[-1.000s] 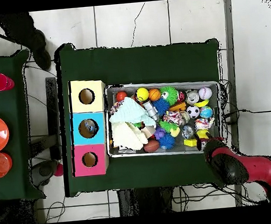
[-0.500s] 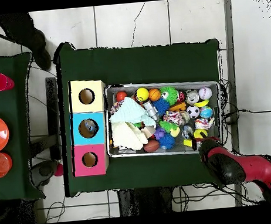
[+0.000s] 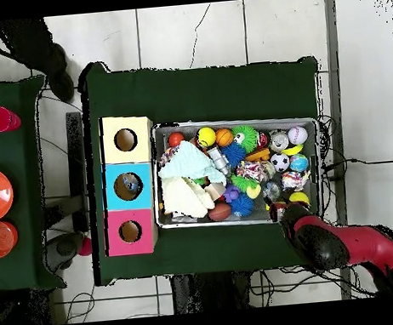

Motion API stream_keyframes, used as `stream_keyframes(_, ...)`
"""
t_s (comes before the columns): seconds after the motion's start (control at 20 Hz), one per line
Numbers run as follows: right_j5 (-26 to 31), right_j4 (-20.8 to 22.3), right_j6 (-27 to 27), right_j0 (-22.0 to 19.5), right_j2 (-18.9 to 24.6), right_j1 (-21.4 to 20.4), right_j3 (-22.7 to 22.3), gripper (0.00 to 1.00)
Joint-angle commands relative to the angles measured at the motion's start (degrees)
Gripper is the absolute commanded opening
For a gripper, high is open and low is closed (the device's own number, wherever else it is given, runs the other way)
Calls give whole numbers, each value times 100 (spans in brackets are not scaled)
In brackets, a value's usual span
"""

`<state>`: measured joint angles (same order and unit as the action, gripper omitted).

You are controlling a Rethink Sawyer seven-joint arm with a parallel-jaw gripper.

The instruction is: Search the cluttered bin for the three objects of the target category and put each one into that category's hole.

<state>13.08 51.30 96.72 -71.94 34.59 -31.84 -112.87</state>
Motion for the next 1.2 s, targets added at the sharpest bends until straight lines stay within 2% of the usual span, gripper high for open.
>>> stream_keyframes(0.05,655,79,-567,254,193,-93,3,100)
stream_keyframes(0.3,565,478,-463,678,-235,-431,190,100)
stream_keyframes(0.55,497,436,-428,736,-242,-540,189,100)
stream_keyframes(1.05,451,560,-66,1402,-672,-802,477,100)
stream_keyframes(1.2,510,509,-166,1485,-704,-848,518,100)
